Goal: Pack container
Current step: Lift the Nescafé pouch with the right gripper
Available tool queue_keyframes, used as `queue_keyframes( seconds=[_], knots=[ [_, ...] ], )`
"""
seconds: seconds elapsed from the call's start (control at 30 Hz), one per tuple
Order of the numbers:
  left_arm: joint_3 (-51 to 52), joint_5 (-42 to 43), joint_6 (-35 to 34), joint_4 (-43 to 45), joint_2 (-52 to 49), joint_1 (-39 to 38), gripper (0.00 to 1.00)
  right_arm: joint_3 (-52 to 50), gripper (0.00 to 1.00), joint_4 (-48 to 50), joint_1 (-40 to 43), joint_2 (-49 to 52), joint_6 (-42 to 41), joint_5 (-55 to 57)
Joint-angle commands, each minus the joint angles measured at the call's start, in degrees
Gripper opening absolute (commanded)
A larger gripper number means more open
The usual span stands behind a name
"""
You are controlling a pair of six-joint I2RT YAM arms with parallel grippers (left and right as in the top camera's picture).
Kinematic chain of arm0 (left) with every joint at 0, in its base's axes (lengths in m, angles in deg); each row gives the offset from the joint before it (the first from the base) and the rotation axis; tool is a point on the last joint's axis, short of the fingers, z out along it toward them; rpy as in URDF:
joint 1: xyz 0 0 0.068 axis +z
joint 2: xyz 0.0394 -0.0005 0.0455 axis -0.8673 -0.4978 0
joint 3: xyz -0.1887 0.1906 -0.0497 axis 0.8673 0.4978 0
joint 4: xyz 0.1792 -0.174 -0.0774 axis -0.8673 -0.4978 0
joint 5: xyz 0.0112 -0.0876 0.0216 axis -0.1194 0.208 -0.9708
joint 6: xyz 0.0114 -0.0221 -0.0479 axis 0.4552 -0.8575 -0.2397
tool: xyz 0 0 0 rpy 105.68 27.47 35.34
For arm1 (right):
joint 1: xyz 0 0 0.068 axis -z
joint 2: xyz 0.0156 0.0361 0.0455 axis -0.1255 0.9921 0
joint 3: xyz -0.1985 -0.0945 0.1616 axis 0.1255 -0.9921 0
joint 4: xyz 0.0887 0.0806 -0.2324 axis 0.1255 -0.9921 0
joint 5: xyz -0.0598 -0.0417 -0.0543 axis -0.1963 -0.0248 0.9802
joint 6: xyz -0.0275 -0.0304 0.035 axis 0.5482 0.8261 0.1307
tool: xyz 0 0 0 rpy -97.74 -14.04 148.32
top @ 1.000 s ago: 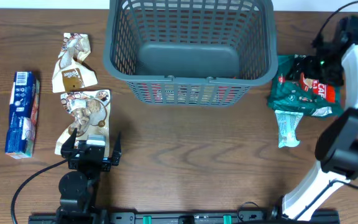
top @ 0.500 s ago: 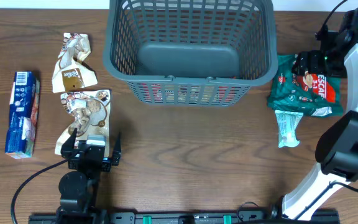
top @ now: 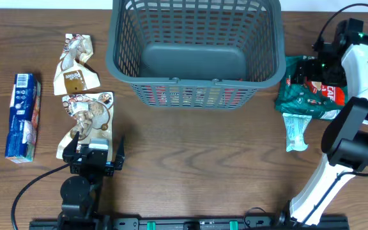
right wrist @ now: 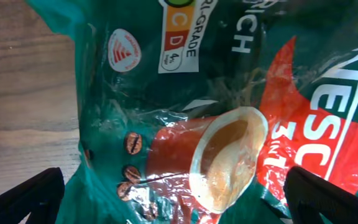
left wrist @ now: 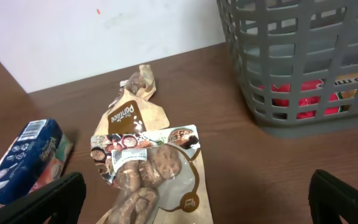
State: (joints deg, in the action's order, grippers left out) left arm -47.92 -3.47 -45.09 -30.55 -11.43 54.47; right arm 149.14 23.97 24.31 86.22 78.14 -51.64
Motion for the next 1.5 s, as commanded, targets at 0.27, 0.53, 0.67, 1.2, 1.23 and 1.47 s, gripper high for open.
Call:
queue_keyframes(
  seconds=[0.27, 0.53, 0.67, 1.2, 1.23, 1.47],
  knots=[
    [1.38, 0.59, 0.98, -0.39, 0.35, 0.24, 0.99, 0.09, 0.99, 0.13, -0.37, 2.45, -1.92, 1.92],
    [1.38, 0.59, 0.98, -0.39, 0.35, 0.24, 0.99, 0.04, 0.99, 0.17, -0.48, 6.32, -2.12, 1.88],
    [1.38, 0.59, 0.98, -0.39, 0.35, 0.24, 0.99, 0.04, 0.99, 0.37, -0.61, 8.61, -2.1, 1.22],
    [1.38, 0.59, 0.98, -0.39, 0.35, 0.24, 0.99, 0.04, 0.27, 0.37, -0.85, 11.17, -0.55, 0.57],
    [1.38, 0.59, 0.98, -0.39, 0.35, 0.24, 0.99, 0.04, 0.06, 0.33, -0.85, 11.17, -0.57, 0.57],
    [1.38, 0.59, 0.98, -0.39, 0.35, 0.24, 0.99, 0.02, 0.01, 0.42, -0.87, 11.17, -0.57, 0.57]
  ],
)
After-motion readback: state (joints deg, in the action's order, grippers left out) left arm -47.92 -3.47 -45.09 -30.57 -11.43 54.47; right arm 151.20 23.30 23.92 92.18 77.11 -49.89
